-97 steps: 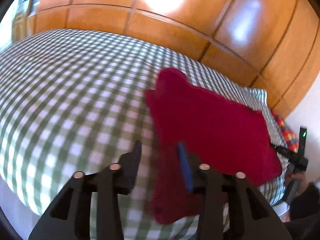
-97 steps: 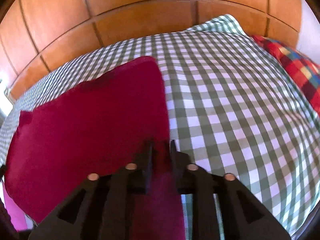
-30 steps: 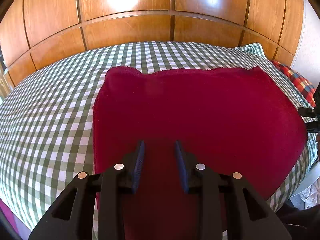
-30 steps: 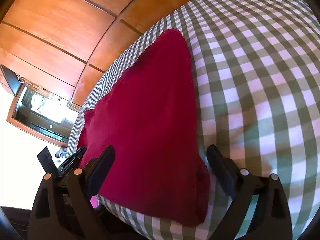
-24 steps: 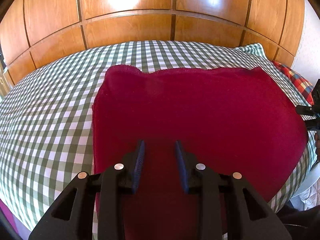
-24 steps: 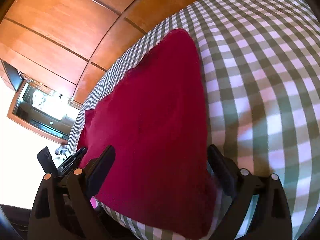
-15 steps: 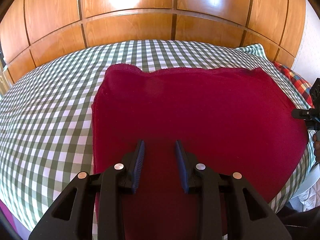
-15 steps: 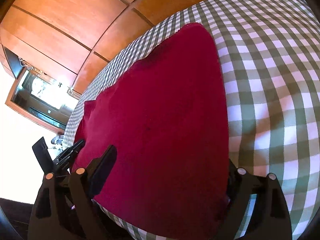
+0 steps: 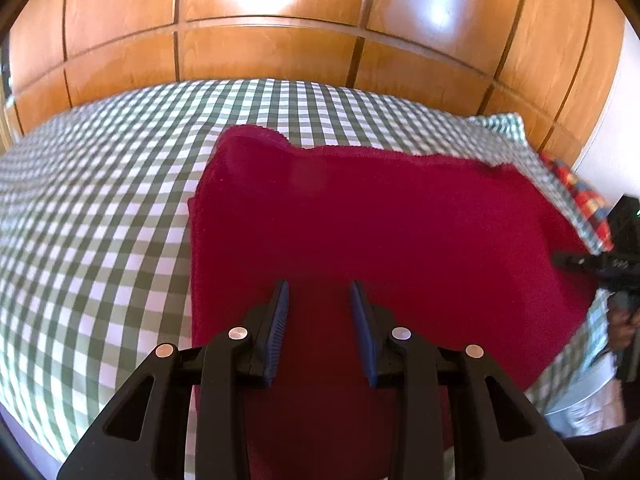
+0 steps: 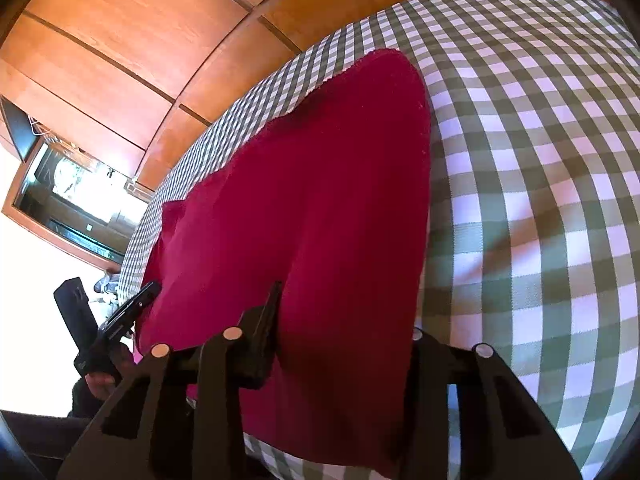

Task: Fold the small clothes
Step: 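Grasp the sweater edge with the right tool and lift it, then fold the lifted red sweater half over the rest with the right tool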

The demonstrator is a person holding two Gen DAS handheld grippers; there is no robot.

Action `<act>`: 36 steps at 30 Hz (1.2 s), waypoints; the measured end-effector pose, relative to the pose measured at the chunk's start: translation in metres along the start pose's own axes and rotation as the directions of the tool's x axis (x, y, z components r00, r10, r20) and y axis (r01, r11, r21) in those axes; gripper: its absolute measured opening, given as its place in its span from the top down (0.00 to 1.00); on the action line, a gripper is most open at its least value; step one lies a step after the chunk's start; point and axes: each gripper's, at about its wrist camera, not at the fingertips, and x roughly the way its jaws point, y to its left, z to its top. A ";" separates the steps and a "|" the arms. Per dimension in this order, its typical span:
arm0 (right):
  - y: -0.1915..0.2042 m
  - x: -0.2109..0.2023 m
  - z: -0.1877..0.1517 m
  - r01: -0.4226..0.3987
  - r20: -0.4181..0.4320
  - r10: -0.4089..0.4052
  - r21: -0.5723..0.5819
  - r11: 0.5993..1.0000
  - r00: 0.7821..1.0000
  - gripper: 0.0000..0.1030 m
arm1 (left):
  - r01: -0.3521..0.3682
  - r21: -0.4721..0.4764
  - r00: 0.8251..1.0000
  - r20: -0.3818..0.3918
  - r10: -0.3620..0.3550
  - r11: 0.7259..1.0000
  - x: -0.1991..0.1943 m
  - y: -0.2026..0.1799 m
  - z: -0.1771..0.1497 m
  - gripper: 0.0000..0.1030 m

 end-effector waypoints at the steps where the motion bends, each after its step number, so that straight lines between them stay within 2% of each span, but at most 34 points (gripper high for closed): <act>1: 0.000 -0.002 0.001 -0.004 0.005 0.004 0.004 1.000 1.000 0.67 | 0.021 -0.017 1.000 0.000 -0.021 1.000 -0.003 0.003 0.000 0.70; 5: 0.010 -0.010 0.007 -0.044 0.039 0.043 0.015 0.999 0.998 0.68 | 0.151 -0.115 0.989 0.018 -0.150 0.982 -0.017 0.018 -0.002 0.70; 9: 0.026 -0.017 0.012 -0.082 0.058 0.082 0.002 0.997 0.995 0.69 | 0.286 -0.196 0.958 0.038 -0.284 0.938 -0.028 0.030 -0.004 0.70; 14: 0.060 -0.023 0.021 -0.122 0.080 0.126 -0.051 0.991 0.989 0.69 | 0.356 -0.219 0.933 0.036 -0.357 0.908 -0.034 0.033 -0.009 0.70; 19: 0.104 -0.025 0.029 -0.171 0.074 0.183 -0.143 0.975 0.980 0.70 | 0.443 -0.268 0.892 0.033 -0.451 0.856 -0.033 0.041 -0.016 0.70; 22: 0.142 -0.011 0.033 -0.195 0.043 0.209 -0.217 0.956 0.977 0.69 | 0.433 -0.289 0.894 0.018 -0.448 0.854 -0.028 0.048 -0.019 0.70; 25: 0.172 0.009 0.031 -0.219 -0.006 0.226 -0.274 0.937 0.974 0.70 | 0.454 -0.321 0.880 0.020 -0.474 0.831 -0.024 0.056 -0.024 0.70; 28: 0.205 0.043 0.021 -0.228 -0.080 0.213 -0.334 0.915 0.974 0.70 | 0.463 -0.342 0.874 0.024 -0.485 0.818 -0.023 0.062 -0.028 0.70; 33: 0.249 0.112 -0.011 -0.199 -0.209 0.115 -0.441 0.875 0.971 0.70 | 0.473 -0.357 0.868 0.034 -0.495 0.806 -0.027 0.068 -0.031 0.70; 36: 0.263 0.136 -0.029 -0.154 -0.232 0.036 -0.517 0.842 0.972 0.70 | 0.463 -0.358 0.876 0.046 -0.480 0.811 -0.038 0.079 -0.031 0.70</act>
